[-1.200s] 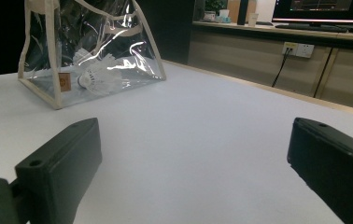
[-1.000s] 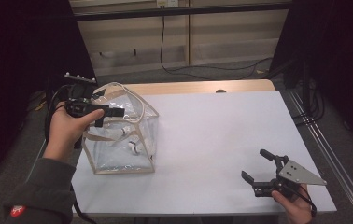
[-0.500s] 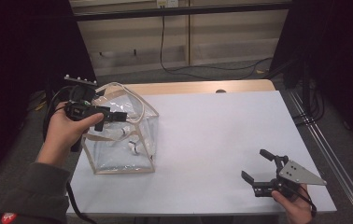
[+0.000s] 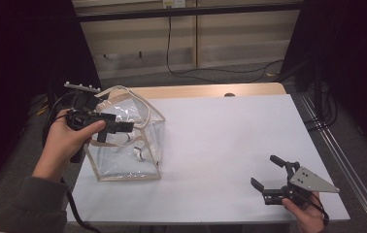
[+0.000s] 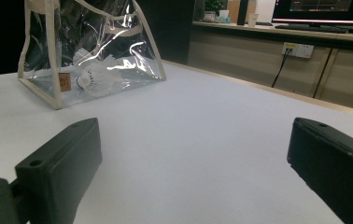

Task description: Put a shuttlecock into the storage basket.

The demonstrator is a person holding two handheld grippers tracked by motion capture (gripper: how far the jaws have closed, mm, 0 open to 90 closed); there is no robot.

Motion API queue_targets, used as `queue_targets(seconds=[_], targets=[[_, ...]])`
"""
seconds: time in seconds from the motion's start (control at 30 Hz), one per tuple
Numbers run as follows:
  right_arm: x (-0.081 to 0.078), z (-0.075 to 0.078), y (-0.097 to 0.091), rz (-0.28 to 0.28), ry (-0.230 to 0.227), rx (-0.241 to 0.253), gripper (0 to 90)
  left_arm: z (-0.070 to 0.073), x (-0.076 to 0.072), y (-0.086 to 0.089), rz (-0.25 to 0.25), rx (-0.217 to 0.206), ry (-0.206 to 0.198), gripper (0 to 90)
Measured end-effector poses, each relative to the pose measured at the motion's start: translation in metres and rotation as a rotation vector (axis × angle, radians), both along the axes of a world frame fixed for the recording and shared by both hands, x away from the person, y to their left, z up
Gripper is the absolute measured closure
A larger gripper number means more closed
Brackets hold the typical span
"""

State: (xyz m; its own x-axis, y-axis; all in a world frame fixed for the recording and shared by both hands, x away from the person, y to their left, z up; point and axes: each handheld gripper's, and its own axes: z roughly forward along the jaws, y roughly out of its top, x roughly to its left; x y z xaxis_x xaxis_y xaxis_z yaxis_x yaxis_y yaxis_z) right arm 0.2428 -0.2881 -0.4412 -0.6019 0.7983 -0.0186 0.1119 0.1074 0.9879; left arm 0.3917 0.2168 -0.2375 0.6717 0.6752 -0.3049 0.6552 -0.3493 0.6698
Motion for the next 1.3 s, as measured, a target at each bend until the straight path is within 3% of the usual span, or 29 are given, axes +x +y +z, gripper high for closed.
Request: queue_targets(seconds=[1.3], targets=[[-0.002,0.0,0.001,-0.003,0.004,-0.002,2.9,-0.027,-0.026,-0.005,-0.084,-0.038,0.016,11.5]])
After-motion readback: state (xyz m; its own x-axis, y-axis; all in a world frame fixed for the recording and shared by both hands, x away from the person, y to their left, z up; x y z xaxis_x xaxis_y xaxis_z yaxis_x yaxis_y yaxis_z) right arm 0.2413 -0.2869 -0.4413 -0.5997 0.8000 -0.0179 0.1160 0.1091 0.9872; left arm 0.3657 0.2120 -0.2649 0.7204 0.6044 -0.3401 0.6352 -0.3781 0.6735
